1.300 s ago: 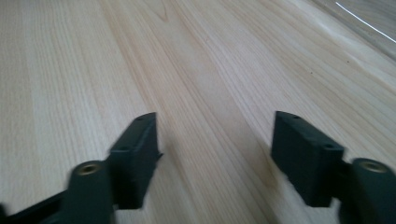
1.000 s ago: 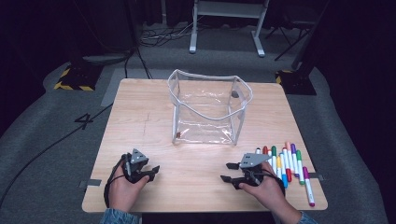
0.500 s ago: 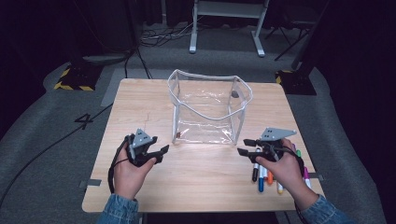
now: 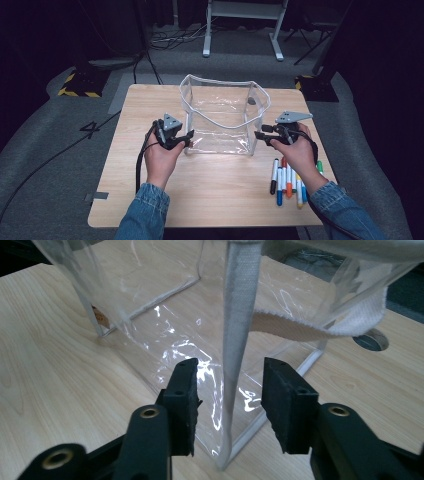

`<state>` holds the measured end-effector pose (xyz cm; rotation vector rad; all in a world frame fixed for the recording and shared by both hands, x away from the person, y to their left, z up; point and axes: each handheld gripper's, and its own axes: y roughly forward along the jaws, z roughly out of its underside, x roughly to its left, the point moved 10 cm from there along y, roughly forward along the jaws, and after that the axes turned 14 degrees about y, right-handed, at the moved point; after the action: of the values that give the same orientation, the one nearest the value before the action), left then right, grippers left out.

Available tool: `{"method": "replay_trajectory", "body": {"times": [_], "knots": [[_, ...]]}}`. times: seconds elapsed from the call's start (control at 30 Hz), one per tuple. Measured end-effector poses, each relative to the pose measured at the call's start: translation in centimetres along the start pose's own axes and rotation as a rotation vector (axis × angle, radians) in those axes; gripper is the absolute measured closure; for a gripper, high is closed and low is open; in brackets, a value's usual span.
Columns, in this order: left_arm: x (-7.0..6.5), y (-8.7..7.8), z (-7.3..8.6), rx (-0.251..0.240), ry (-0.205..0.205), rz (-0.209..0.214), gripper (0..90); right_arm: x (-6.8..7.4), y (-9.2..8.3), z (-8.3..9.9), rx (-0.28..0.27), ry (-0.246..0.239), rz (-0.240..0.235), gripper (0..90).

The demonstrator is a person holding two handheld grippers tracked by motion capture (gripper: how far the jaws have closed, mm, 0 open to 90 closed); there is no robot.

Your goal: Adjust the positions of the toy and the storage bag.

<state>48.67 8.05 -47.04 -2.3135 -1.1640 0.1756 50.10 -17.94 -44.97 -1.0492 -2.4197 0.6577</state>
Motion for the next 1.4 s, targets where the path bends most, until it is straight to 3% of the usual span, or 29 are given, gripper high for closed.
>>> {"method": "replay_trajectory", "body": {"times": [0.03,0.07,0.1,0.13,0.23,0.4,0.57,0.6,0.83,0.93,1.07,1.23,1.4], "knots": [[-0.4,0.1,0.1,0.020,0.001,0.020,79.9,0.0,0.3,0.0,0.005,-0.004,-0.004,69.3],[-0.7,0.1,0.2,0.031,0.026,0.018,86.5,0.1,0.4,0.1,0.022,-0.034,0.002,82.8],[-0.7,0.1,0.2,0.031,0.026,0.018,87.1,0.1,0.4,0.1,0.024,-0.041,0.006,85.9],[-0.9,-0.3,0.3,0.038,0.057,0.019,87.3,0.2,0.2,0.2,0.031,-0.050,0.013,86.7],[-1.2,-0.9,0.6,0.041,0.065,0.027,87.4,0.6,-0.2,0.3,0.035,-0.068,0.015,87.2],[-2.4,-3.1,1.7,0.036,0.106,0.066,87.3,2.2,-1.8,1.8,0.038,-0.069,-0.040,87.3],[-5.3,-6.2,3.2,0.037,0.143,0.110,87.2,4.9,-4.2,4.4,0.055,-0.093,-0.099,87.3],[-5.3,-6.2,3.2,0.037,0.143,0.110,87.2,5.3,-4.7,4.9,0.055,-0.097,-0.105,87.4],[-8.8,-9.8,4.8,0.033,0.195,0.161,87.1,7.5,-7.5,7.4,0.060,-0.095,-0.161,87.4],[-9.5,-10.6,5.1,0.030,0.203,0.172,87.0,8.3,-8.4,8.4,0.062,-0.096,-0.181,87.3],[-11.6,-12.4,5.9,0.028,0.222,0.203,86.9,9.1,-9.6,9.4,0.039,-0.085,-0.194,87.4],[-12.8,-13.7,6.5,0.009,0.236,0.218,86.5,10.2,-10.9,10.5,0.002,-0.055,-0.230,87.4],[-14.3,-14.4,6.9,-0.008,0.254,0.235,86.6,11.1,-12.0,11.7,0.037,-0.079,-0.227,87.5]]}}
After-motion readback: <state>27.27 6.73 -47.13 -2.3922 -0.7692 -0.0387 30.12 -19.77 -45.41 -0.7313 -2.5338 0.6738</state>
